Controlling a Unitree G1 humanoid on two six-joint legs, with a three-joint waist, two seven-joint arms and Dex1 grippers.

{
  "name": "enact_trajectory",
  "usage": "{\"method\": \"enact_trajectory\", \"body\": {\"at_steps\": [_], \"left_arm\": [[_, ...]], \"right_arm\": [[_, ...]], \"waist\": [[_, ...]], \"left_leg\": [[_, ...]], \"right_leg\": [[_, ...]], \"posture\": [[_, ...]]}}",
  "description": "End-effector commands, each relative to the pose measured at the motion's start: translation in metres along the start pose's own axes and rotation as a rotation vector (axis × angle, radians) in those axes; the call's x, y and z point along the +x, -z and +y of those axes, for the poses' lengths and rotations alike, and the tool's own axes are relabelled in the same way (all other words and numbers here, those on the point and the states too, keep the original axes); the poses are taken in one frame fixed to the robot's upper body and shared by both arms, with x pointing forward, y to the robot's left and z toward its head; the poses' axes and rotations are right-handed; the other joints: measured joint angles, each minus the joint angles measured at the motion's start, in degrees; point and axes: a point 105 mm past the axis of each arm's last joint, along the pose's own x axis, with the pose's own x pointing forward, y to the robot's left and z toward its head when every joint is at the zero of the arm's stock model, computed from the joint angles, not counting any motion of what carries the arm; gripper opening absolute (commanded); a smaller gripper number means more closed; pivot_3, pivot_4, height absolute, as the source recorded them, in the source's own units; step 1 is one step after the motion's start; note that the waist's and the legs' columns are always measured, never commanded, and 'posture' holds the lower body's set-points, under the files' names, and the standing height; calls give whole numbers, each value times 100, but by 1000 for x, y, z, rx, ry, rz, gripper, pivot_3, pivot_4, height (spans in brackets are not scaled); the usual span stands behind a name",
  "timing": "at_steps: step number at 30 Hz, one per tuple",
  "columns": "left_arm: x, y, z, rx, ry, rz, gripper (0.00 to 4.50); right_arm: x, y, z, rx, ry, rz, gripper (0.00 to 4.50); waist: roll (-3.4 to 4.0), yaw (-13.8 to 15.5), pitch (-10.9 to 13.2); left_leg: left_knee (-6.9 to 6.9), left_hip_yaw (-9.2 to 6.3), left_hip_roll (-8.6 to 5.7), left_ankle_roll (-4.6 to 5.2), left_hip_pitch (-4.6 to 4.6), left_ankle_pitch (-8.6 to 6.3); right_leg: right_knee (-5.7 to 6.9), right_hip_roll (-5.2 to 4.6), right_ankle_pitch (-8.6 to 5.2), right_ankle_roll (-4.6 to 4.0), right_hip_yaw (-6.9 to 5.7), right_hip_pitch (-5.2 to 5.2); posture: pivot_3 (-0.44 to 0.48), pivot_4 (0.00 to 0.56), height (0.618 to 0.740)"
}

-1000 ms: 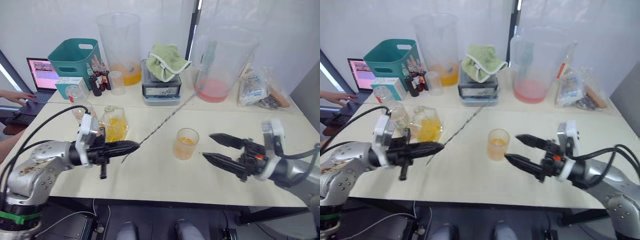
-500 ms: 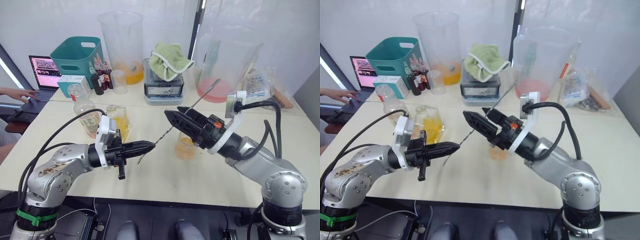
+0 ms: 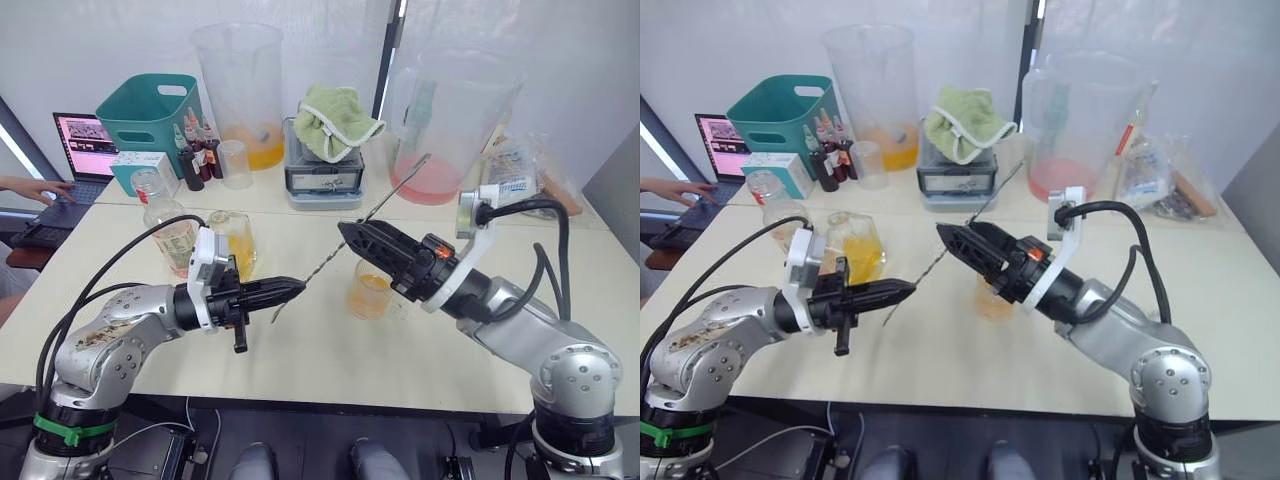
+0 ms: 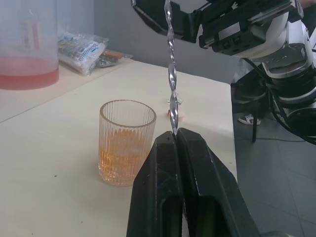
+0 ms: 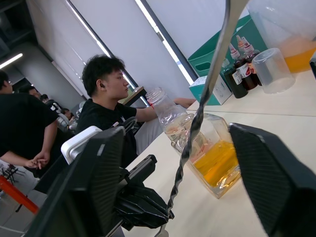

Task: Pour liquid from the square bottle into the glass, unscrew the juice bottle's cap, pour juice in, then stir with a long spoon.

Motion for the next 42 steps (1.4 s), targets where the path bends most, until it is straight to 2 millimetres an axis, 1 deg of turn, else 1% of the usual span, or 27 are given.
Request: {"method": "enact_trajectory", "body": {"at_steps": [1, 2, 4, 5, 6, 7, 13, 18, 21, 23, 24, 26, 28, 32, 34, 35, 38, 42], "left_arm": [[-4, -11, -6, 53, 15, -19, 0], [-4, -11, -7, 53, 19, -14, 0], [-4, -11, -9, 55, 24, -11, 0], [-3, -12, -9, 56, 24, -12, 0], [-3, -12, -9, 56, 24, -13, 0], [-2, -13, -9, 57, 24, -14, 0], [1, -14, -7, 62, 21, -15, 0], [3, -11, 0, 52, -19, 8, 0], [4, -14, 2, 27, -28, -16, 0], [3, -16, 3, 9, -22, -32, 666], [3, -16, 2, 2, -14, -35, 911], [2, -17, 2, -1, -11, -37, 1550], [0, -17, 4, 11, -28, -42, 2266], [-10, -19, 10, 28, -89, -50, 3621], [-21, -16, 15, 35, -136, -33, 4288], [-24, -14, 17, 38, -153, -25, 4463], [-31, -11, 16, 29, -170, -13, 4463], [-32, 0, 12, 35, -164, 32, 4463]], "right_arm": [[-2, -5, 9, -18, -28, -23, 1957], [-2, -5, 9, -17, -27, -23, 1648], [-1, -6, 9, -15, -29, -23, 887], [-1, -6, 9, -15, -30, -24, 633], [0, -6, 9, -15, -31, -24, 264], [0, -7, 8, -16, -30, -23, 53], [2, -7, 5, -11, -25, -20, 53], [3, -9, 3, -10, -25, -24, 53], [3, -9, 2, -8, -20, -28, 53], [3, -9, 2, -7, -19, -32, 0], [3, -9, 1, -8, -18, -33, 0], [2, -10, 1, -12, -18, -36, 0], [1, -12, 2, -21, -19, -42, 0], [-3, -19, 2, -58, -16, -54, 0], [-7, -30, 6, -88, -28, -77, 0], [-8, -34, 8, -100, -33, -85, 0], [-12, -45, 11, -134, -38, -99, 0], [-17, -55, 15, -177, -43, -103, 0]], "waist": [[0, 1, 0], [0, 1, 0], [0, 0, 0], [0, 0, 0], [0, 1, 0], [0, 1, 0], [0, 0, 0], [0, 1, 0], [0, 0, 0], [0, 0, 0], [0, 0, 0], [0, 0, 0], [0, 0, 0], [0, 1, 0], [0, 0, 0], [1, -5, 1], [0, -2, 1], [0, -2, 1]], "left_leg": [[0, 0, 0, 0, 0, 0], [0, 0, 0, 0, 0, 0], [0, 0, 0, 0, 0, 0], [0, 0, 0, 0, -1, 0], [0, 0, 0, 0, 0, 0], [0, 0, 0, 0, -1, 0], [0, 0, 0, 0, -1, 0], [0, 0, 0, 0, -1, 0], [0, 0, 0, 0, -1, 0], [0, 0, 0, 0, -1, 0], [0, 0, 0, 0, -1, 0], [0, 0, 0, 0, -2, 0], [-1, 0, 0, 0, -2, 0], [-1, 0, 0, 0, -2, 0], [-1, 0, 0, 0, -2, 0], [-1, 0, 0, 0, -2, 0], [-3, 1, 1, 0, -3, 0], [-3, 1, 1, 0, -3, 0]], "right_leg": [[0, 0, 0, 0, 0, 0], [0, 0, 0, 0, 0, 0], [-1, 0, 0, 0, 0, 0], [0, 0, 0, 0, 0, -1], [0, 0, 0, 0, 0, 0], [-1, 0, 0, 0, 0, 0], [-1, 0, 0, 0, 0, -1], [-1, 0, 0, 0, 0, -1], [-1, 0, 0, 0, 0, -1], [-1, 0, 0, 0, 0, -1], [-1, 0, 0, 0, 0, -1], [-1, 0, 0, 0, 0, -2], [-1, 0, 0, 0, 0, -2], [-2, 0, 0, 0, 0, -3], [-2, 0, 0, 0, 0, -3], [-2, 0, 0, 0, 0, -3], [-2, 0, -1, -1, 0, -5], [-3, 0, -1, -1, 0, -3]], "posture": [[0, 150, 738], [0, 150, 738], [0, 150, 738], [0, 150, 738], [0, 150, 738], [0, 150, 738], [0, 150, 738], [0, 150, 738], [0, 150, 738], [0, 150, 738], [0, 150, 738], [0, 150, 738], [0, 150, 738], [0, 150, 738], [0, 150, 738], [0, 150, 738], [0, 150, 738], [0, 150, 738]]}}
